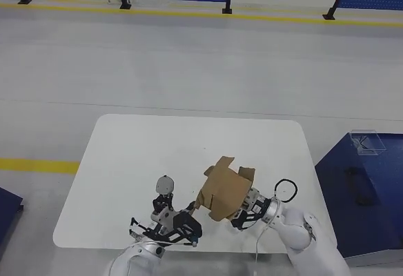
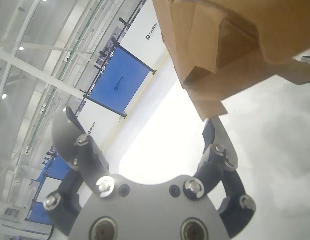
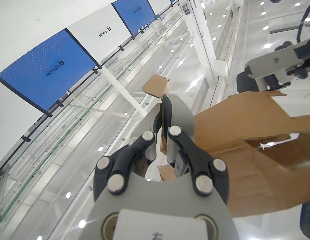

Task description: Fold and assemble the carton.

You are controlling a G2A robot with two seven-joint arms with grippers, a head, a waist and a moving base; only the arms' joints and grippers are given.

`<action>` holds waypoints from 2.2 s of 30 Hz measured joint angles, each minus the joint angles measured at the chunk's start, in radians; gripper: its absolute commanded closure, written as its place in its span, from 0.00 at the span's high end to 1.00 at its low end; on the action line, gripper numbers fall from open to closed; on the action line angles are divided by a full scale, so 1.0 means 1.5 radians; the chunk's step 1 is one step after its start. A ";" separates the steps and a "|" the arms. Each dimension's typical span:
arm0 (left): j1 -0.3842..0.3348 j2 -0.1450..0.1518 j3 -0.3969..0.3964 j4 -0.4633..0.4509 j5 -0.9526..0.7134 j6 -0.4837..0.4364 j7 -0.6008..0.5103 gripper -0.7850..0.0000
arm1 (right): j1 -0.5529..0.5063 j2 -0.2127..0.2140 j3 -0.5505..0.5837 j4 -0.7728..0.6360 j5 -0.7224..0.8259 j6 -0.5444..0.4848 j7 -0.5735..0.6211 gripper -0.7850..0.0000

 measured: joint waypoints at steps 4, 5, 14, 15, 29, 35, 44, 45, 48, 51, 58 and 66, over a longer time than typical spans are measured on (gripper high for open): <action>0.032 0.001 -0.015 -0.026 -0.015 0.026 0.019 1.00 | -0.001 -0.001 -0.005 -0.003 -0.015 -0.014 0.010 0.00; 0.039 0.001 -0.019 -0.032 -0.016 0.031 0.024 1.00 | -0.001 -0.001 -0.007 -0.002 -0.015 -0.015 0.012 0.00; 0.097 0.005 -0.037 -0.090 0.022 0.024 0.054 1.00 | 0.001 -0.003 -0.015 0.000 -0.026 -0.018 0.019 0.00; 0.098 0.005 -0.036 -0.093 0.029 0.021 0.052 1.00 | 0.002 -0.003 -0.016 0.000 -0.027 -0.018 0.019 0.00; 0.036 -0.012 -0.004 -0.069 0.015 -0.035 0.027 1.00 | -0.003 -0.003 -0.021 -0.008 -0.062 0.005 0.054 0.00; 0.021 -0.017 0.000 -0.060 -0.005 -0.049 0.034 0.95 | -0.008 -0.002 -0.022 -0.016 -0.075 0.024 0.065 0.00; 0.019 -0.021 -0.007 -0.064 -0.028 -0.066 0.048 0.45 | -0.013 -0.001 -0.026 -0.025 -0.118 0.040 0.090 0.00; 0.020 -0.021 -0.007 -0.065 -0.029 -0.067 0.051 0.45 | -0.014 -0.001 -0.027 -0.025 -0.120 0.039 0.092 0.00; 0.024 -0.022 -0.010 -0.066 -0.029 -0.070 0.058 0.46 | -0.012 -0.002 -0.029 -0.023 -0.121 0.035 0.092 0.00; 0.027 -0.022 -0.012 -0.067 -0.035 -0.075 0.064 0.47 | -0.012 -0.002 -0.031 -0.024 -0.123 0.033 0.093 0.00; 0.033 -0.023 -0.024 -0.067 -0.076 -0.104 0.073 0.47 | -0.013 -0.005 -0.031 -0.023 -0.153 0.006 0.139 0.00; 0.041 -0.022 -0.044 -0.069 -0.114 -0.132 0.088 0.47 | -0.010 -0.010 -0.041 -0.015 -0.210 -0.036 0.201 0.00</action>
